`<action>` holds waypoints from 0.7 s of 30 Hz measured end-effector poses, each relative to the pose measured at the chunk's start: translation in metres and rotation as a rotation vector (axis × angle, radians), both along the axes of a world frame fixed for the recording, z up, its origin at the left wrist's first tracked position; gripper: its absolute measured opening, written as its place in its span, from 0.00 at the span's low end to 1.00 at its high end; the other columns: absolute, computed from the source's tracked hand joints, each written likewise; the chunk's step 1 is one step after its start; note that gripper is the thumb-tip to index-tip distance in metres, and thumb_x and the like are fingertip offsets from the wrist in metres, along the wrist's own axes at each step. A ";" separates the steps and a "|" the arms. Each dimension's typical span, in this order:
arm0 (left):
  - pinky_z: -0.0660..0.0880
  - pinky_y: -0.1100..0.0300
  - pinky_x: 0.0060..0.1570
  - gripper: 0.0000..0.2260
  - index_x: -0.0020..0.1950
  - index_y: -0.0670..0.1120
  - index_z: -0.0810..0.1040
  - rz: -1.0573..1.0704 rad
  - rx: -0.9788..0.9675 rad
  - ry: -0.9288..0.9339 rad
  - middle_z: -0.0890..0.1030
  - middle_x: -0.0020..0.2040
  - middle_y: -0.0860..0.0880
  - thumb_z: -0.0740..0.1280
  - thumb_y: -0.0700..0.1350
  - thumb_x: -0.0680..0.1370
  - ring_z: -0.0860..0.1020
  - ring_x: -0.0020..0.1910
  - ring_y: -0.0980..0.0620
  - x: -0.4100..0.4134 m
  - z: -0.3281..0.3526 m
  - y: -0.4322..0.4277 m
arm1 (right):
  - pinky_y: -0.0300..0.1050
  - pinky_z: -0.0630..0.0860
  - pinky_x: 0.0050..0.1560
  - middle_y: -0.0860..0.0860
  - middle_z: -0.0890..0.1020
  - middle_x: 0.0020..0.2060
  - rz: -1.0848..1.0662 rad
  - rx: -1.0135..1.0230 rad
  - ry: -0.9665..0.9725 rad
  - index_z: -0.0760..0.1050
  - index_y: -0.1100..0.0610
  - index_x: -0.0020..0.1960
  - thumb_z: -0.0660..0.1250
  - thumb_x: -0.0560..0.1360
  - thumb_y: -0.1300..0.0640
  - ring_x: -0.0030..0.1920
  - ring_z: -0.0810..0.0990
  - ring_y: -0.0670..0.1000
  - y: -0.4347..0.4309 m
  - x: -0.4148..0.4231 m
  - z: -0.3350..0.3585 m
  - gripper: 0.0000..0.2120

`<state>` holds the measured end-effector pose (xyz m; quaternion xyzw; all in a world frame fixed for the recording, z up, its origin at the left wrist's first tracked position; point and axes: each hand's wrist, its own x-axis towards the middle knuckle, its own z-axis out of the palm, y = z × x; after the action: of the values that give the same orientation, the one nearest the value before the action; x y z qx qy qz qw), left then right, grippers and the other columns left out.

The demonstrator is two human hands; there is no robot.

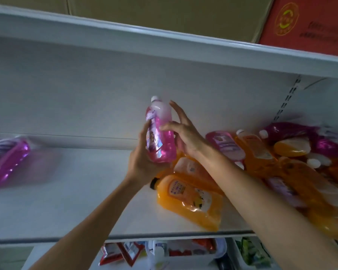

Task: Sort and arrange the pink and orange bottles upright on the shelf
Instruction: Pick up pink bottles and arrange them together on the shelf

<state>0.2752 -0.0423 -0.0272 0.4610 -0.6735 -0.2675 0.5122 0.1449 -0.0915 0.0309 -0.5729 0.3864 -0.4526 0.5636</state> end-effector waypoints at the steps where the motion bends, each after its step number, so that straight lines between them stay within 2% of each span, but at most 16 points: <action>1: 0.76 0.66 0.42 0.50 0.72 0.58 0.52 0.030 0.005 -0.017 0.73 0.57 0.53 0.79 0.52 0.57 0.77 0.51 0.53 0.016 -0.002 0.002 | 0.54 0.78 0.52 0.61 0.73 0.60 0.022 -0.004 -0.003 0.59 0.43 0.70 0.70 0.67 0.63 0.54 0.79 0.61 -0.001 0.013 -0.003 0.37; 3: 0.70 0.74 0.37 0.49 0.70 0.61 0.56 0.119 -0.002 -0.121 0.75 0.52 0.54 0.81 0.48 0.58 0.76 0.45 0.55 0.051 -0.001 0.009 | 0.52 0.80 0.50 0.59 0.74 0.61 0.066 -0.023 0.091 0.60 0.45 0.70 0.70 0.67 0.57 0.55 0.79 0.58 -0.002 0.036 -0.010 0.35; 4: 0.66 0.76 0.36 0.47 0.70 0.60 0.60 0.170 -0.007 -0.188 0.76 0.51 0.53 0.81 0.47 0.57 0.75 0.44 0.55 0.070 -0.001 0.013 | 0.49 0.81 0.46 0.57 0.75 0.60 0.092 -0.024 0.149 0.61 0.45 0.70 0.71 0.68 0.56 0.54 0.80 0.56 -0.001 0.047 -0.014 0.34; 6: 0.65 0.73 0.36 0.44 0.69 0.55 0.67 0.232 0.015 -0.322 0.80 0.50 0.48 0.82 0.45 0.56 0.74 0.43 0.54 0.106 -0.002 0.024 | 0.43 0.80 0.40 0.53 0.77 0.57 0.152 0.004 0.188 0.63 0.46 0.68 0.72 0.71 0.59 0.52 0.80 0.50 0.005 0.074 -0.023 0.29; 8: 0.68 0.66 0.43 0.43 0.68 0.51 0.69 0.231 0.035 -0.409 0.82 0.51 0.43 0.82 0.44 0.55 0.78 0.43 0.49 0.138 -0.012 0.034 | 0.39 0.79 0.39 0.50 0.76 0.55 0.172 0.002 0.234 0.62 0.53 0.69 0.75 0.66 0.61 0.49 0.79 0.43 0.007 0.104 -0.037 0.35; 9: 0.69 0.64 0.45 0.43 0.68 0.50 0.69 0.228 0.037 -0.432 0.82 0.51 0.41 0.82 0.45 0.55 0.79 0.44 0.46 0.152 -0.019 0.039 | 0.38 0.79 0.40 0.50 0.76 0.55 0.180 -0.006 0.267 0.60 0.55 0.69 0.77 0.61 0.57 0.49 0.78 0.42 0.008 0.120 -0.043 0.41; 12: 0.72 0.60 0.46 0.43 0.69 0.48 0.69 0.264 0.051 -0.427 0.82 0.51 0.39 0.81 0.46 0.56 0.80 0.43 0.44 0.190 -0.039 0.048 | 0.45 0.79 0.51 0.49 0.78 0.54 0.184 -0.039 0.327 0.63 0.54 0.66 0.79 0.51 0.46 0.51 0.80 0.45 0.008 0.166 -0.062 0.48; 13: 0.73 0.58 0.45 0.42 0.69 0.48 0.69 0.290 0.048 -0.428 0.82 0.52 0.39 0.81 0.45 0.57 0.80 0.42 0.44 0.201 -0.045 0.051 | 0.45 0.79 0.53 0.48 0.79 0.53 0.191 -0.058 0.327 0.64 0.54 0.65 0.81 0.52 0.46 0.52 0.80 0.44 0.007 0.179 -0.069 0.46; 14: 0.73 0.57 0.43 0.41 0.69 0.48 0.70 0.323 0.037 -0.446 0.81 0.53 0.39 0.81 0.45 0.58 0.80 0.42 0.43 0.211 -0.050 0.054 | 0.42 0.79 0.52 0.47 0.79 0.52 0.196 -0.067 0.314 0.64 0.52 0.65 0.81 0.57 0.51 0.50 0.80 0.40 0.005 0.191 -0.075 0.42; 15: 0.74 0.55 0.41 0.38 0.68 0.48 0.70 0.373 0.035 -0.475 0.81 0.53 0.39 0.80 0.45 0.60 0.80 0.43 0.41 0.221 -0.055 0.057 | 0.37 0.78 0.50 0.45 0.77 0.51 0.198 -0.061 0.280 0.62 0.51 0.66 0.79 0.62 0.59 0.47 0.79 0.36 0.003 0.201 -0.080 0.39; 17: 0.72 0.53 0.40 0.30 0.64 0.45 0.72 0.521 0.069 -0.491 0.81 0.52 0.40 0.77 0.46 0.65 0.79 0.44 0.39 0.241 -0.061 0.064 | 0.35 0.78 0.45 0.46 0.76 0.53 0.196 -0.037 0.209 0.57 0.54 0.71 0.73 0.67 0.70 0.46 0.77 0.36 -0.002 0.222 -0.085 0.40; 19: 0.71 0.50 0.44 0.23 0.58 0.43 0.74 0.639 0.162 -0.494 0.80 0.53 0.40 0.75 0.47 0.67 0.78 0.47 0.38 0.262 -0.067 0.068 | 0.35 0.78 0.45 0.51 0.75 0.55 0.184 -0.018 0.155 0.58 0.58 0.72 0.72 0.67 0.71 0.47 0.77 0.39 -0.010 0.242 -0.088 0.39; 21: 0.68 0.48 0.49 0.22 0.57 0.43 0.75 0.712 0.205 -0.563 0.77 0.55 0.39 0.75 0.49 0.67 0.75 0.51 0.37 0.278 -0.070 0.071 | 0.33 0.77 0.44 0.52 0.76 0.55 0.192 -0.001 0.139 0.59 0.59 0.72 0.78 0.61 0.66 0.48 0.77 0.41 -0.017 0.260 -0.088 0.45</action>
<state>0.5527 0.0283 -0.0975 0.7665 -0.5562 -0.0047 0.3211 0.4052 -0.1082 -0.0571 -0.6376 0.3677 -0.3559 0.5759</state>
